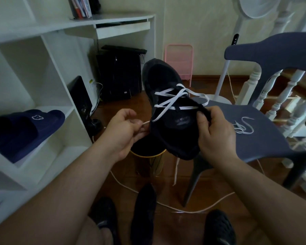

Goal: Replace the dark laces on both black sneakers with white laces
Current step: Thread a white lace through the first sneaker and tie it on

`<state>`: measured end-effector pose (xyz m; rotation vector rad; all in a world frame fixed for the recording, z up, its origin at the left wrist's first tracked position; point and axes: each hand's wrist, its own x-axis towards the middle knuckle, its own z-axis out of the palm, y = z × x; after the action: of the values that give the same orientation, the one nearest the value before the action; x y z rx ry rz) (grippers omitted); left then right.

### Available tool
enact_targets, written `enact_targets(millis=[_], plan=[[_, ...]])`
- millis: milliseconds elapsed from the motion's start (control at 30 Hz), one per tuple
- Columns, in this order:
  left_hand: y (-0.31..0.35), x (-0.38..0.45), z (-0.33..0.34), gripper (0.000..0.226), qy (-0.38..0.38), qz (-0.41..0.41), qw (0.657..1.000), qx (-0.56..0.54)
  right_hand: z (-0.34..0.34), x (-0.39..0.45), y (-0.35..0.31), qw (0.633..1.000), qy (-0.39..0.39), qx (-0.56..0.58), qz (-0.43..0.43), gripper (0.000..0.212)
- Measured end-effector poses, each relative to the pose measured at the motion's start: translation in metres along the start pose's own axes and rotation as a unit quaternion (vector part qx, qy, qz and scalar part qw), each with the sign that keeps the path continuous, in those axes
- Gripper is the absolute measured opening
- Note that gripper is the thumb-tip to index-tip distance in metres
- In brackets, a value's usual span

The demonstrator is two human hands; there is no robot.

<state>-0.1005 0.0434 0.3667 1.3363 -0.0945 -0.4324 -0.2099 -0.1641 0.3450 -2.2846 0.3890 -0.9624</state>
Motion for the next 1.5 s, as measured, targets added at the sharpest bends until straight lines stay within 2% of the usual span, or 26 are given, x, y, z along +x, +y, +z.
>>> enact_targets(millis=[67, 133, 167, 200, 267, 300, 333, 367, 500, 600, 700, 800, 900, 1100, 1267, 1367, 1433, 1500], plan=[[0.0, 0.004, -0.007, 0.038, 0.006, -0.012, 0.998, 0.057, -0.002, 0.001, 0.001, 1.0, 0.008, 0.003, 0.001, 0.014], [-0.002, 0.009, -0.02, 0.039, 0.019, -0.018, 0.984, 0.178, -0.005, 0.002, 0.002, 1.0, 0.018, 0.004, 0.001, 0.013], [-0.004, 0.013, -0.028, 0.038, 0.019, -0.021, 0.965, 0.259, -0.005, 0.003, 0.002, 1.0, 0.021, 0.004, 0.001, 0.013], [-0.005, 0.017, -0.037, 0.036, 0.014, -0.026, 0.937, 0.349, -0.006, 0.003, 0.002, 1.0, 0.022, 0.004, 0.002, 0.013], [-0.008, 0.02, -0.051, 0.036, 0.001, -0.042, 0.857, 0.514, -0.005, 0.002, 0.002, 1.0, 0.014, 0.002, 0.003, 0.013], [-0.009, 0.02, -0.054, 0.034, 0.003, -0.047, 0.825, 0.564, -0.005, 0.002, 0.001, 1.0, 0.007, -0.001, 0.003, 0.013], [-0.01, 0.021, -0.056, 0.031, 0.008, -0.041, 0.811, 0.584, -0.004, 0.001, 0.001, 1.0, 0.0, -0.004, 0.004, 0.013], [-0.011, 0.023, -0.057, 0.027, 0.011, -0.022, 0.816, 0.578, -0.004, 0.001, 0.0, 1.0, -0.005, -0.005, 0.006, 0.014], [-0.01, 0.022, -0.039, 0.014, 0.006, 0.067, 0.934, 0.351, -0.002, 0.001, -0.003, 1.0, -0.01, 0.01, 0.022, 0.021], [-0.004, 0.012, -0.019, 0.029, -0.045, 0.032, 0.98, 0.192, -0.002, 0.002, -0.003, 0.999, -0.008, 0.018, 0.029, 0.021], [-0.008, 0.002, -0.01, 0.026, -0.099, 0.066, 0.973, 0.2, -0.002, 0.002, -0.003, 0.999, -0.013, 0.02, 0.033, 0.021], [-0.014, 0.001, -0.007, 0.023, -0.104, 0.122, 0.954, 0.253, -0.001, 0.001, -0.003, 0.999, -0.02, 0.014, 0.035, 0.023], [-0.009, 0.001, -0.008, 0.026, -0.105, 0.122, 0.951, 0.262, -0.003, 0.003, -0.001, 0.999, -0.015, 0.004, 0.036, 0.022], [0.007, 0.007, -0.023, 0.039, 0.013, 0.138, 0.958, 0.25, -0.015, 0.012, 0.001, 0.999, 0.028, 0.016, 0.027, 0.012], [0.008, 0.004, -0.028, 0.044, 0.039, 0.113, 0.95, 0.287, -0.014, 0.013, 0.002, 0.999, 0.033, 0.021, 0.029, 0.014], [0.017, 0.009, -0.035, 0.035, 0.078, 0.049, 0.977, 0.19, -0.017, 0.014, 0.005, 0.998, 0.042, 0.036, 0.04, 0.017], [0.021, 0.014, -0.043, 0.019, 0.107, -0.025, 0.993, 0.05, -0.019, 0.014, 0.006, 0.997, 0.041, 0.04, 0.044, 0.018], [0.022, 0.018, -0.047, 0.018, 0.113, -0.073, 0.987, -0.083, -0.019, 0.014, 0.006, 0.997, 0.036, 0.039, 0.049, 0.017]])
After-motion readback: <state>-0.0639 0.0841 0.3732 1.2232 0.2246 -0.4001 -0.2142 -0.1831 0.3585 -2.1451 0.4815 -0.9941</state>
